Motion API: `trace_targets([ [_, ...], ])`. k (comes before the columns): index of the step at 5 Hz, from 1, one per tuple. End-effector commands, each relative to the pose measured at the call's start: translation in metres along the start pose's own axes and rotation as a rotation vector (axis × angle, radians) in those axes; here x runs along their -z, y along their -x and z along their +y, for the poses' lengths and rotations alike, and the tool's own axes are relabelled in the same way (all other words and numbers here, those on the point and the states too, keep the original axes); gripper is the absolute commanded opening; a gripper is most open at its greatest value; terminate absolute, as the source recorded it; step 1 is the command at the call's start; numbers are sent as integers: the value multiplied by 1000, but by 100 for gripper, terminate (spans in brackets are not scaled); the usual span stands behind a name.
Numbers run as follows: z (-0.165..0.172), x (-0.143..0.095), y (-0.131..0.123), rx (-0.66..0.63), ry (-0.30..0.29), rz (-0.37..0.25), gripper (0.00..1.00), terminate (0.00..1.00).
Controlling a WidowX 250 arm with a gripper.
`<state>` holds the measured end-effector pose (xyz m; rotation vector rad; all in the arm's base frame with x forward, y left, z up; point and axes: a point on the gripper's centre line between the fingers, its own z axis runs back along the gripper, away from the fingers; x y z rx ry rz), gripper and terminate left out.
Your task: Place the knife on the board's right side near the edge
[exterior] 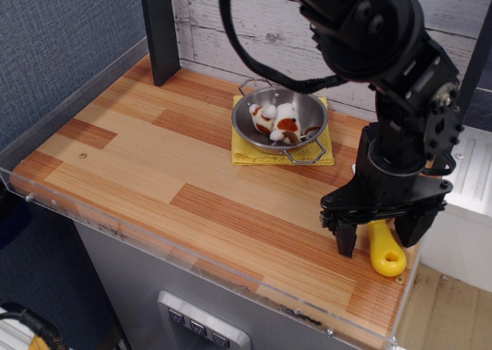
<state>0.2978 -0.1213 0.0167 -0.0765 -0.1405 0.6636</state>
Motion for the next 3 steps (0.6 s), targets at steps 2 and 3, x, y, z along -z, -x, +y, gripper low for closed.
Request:
trace_targets([
  [2, 4, -105, -22, -70, 203, -129, 100, 0],
  [3, 8, -137, -20, -86, 221, -186, 100, 0],
])
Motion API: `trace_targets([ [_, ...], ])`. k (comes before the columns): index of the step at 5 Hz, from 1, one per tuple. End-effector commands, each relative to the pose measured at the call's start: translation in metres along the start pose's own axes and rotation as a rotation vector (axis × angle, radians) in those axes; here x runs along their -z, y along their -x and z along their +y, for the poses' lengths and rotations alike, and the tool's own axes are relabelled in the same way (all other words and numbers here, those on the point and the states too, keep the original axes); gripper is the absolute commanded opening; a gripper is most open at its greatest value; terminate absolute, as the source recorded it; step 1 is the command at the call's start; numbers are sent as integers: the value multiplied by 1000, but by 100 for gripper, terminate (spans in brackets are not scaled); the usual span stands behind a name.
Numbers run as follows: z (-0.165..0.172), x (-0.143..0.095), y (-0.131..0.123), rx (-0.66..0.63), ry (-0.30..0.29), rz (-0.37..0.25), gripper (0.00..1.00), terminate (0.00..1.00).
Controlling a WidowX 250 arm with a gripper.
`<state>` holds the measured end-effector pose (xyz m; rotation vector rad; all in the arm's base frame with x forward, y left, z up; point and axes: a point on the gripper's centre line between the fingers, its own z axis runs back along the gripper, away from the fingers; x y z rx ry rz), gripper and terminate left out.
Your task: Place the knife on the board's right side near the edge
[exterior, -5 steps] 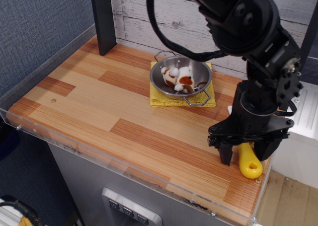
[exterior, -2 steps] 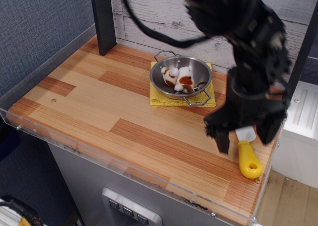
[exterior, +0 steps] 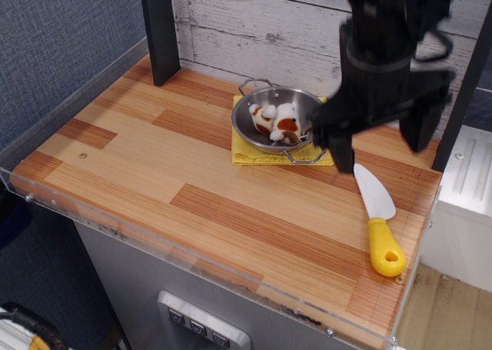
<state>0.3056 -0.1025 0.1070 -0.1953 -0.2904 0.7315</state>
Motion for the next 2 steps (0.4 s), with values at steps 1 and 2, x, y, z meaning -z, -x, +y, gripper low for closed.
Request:
trace_targets([
  [1, 8, -75, -1, -56, 83, -127, 100, 0],
  [2, 8, -75, -1, -56, 83, -127, 100, 100],
])
